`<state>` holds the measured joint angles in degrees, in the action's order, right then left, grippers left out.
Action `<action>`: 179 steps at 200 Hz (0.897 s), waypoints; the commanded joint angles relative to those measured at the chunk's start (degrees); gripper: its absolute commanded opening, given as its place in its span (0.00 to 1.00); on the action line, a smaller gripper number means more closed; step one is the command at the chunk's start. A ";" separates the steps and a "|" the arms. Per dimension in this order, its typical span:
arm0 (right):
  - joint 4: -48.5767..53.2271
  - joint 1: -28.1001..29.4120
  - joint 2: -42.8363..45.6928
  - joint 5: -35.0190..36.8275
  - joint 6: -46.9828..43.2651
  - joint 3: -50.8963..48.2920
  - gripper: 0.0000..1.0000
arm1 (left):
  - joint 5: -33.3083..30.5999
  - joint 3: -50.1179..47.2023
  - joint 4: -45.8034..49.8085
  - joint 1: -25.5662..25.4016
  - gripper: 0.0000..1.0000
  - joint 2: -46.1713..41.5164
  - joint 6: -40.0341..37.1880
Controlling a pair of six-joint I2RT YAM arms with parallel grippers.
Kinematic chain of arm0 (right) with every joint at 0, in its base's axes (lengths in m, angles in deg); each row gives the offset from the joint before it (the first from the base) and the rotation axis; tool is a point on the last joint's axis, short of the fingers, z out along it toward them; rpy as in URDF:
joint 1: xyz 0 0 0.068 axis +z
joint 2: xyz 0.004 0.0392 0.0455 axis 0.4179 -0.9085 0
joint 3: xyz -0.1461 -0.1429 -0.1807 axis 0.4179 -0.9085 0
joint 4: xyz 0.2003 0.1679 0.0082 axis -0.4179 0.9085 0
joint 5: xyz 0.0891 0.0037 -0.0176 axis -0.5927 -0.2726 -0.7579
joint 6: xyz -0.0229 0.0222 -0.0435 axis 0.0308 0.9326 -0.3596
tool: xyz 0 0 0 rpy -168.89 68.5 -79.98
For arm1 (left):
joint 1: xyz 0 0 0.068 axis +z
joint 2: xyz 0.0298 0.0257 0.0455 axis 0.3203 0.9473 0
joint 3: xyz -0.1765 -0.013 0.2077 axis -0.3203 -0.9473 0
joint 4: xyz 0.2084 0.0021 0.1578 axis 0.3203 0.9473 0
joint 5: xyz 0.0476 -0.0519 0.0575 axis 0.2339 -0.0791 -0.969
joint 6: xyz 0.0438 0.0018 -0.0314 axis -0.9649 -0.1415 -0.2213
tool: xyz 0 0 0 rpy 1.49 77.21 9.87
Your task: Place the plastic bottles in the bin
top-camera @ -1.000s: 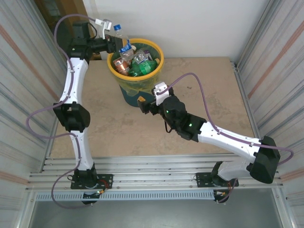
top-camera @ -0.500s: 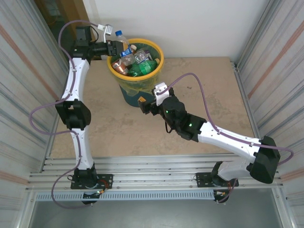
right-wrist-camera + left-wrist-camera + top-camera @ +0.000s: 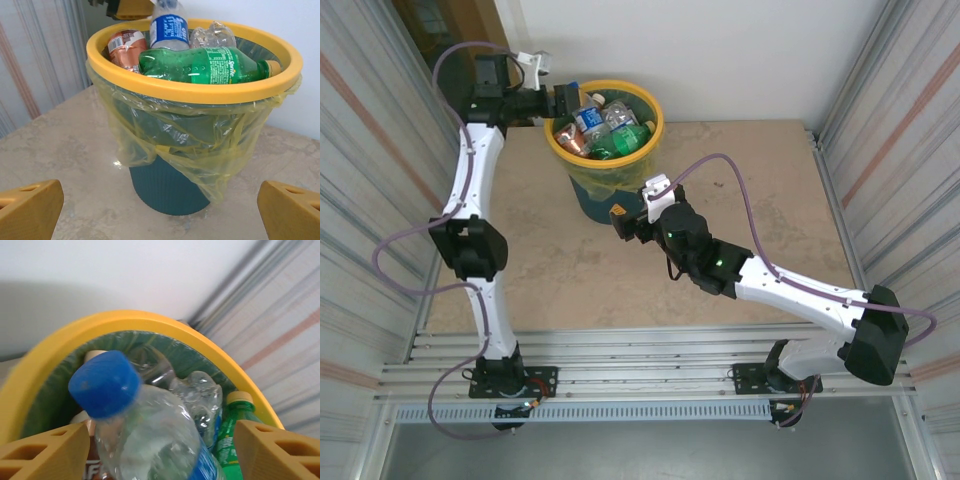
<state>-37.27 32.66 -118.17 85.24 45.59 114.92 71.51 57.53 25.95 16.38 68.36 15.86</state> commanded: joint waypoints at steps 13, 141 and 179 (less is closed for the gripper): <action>-0.52 0.20 -0.30 0.10 1.20 0.87 0.98 | -11.20 -2.94 -0.56 -0.45 0.73 -6.13 -0.50; 1.14 0.18 3.37 3.81 0.46 -1.07 0.98 | -20.41 -13.51 -10.03 -5.60 0.61 -13.02 -3.18; 4.10 -0.21 7.43 8.59 -0.34 -2.98 0.98 | -21.51 -20.37 -12.62 -5.71 0.66 -20.11 -3.41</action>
<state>-35.28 32.66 -114.65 88.74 45.72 113.19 51.58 40.15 17.93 10.93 55.96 13.83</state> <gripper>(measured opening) 0.978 0.649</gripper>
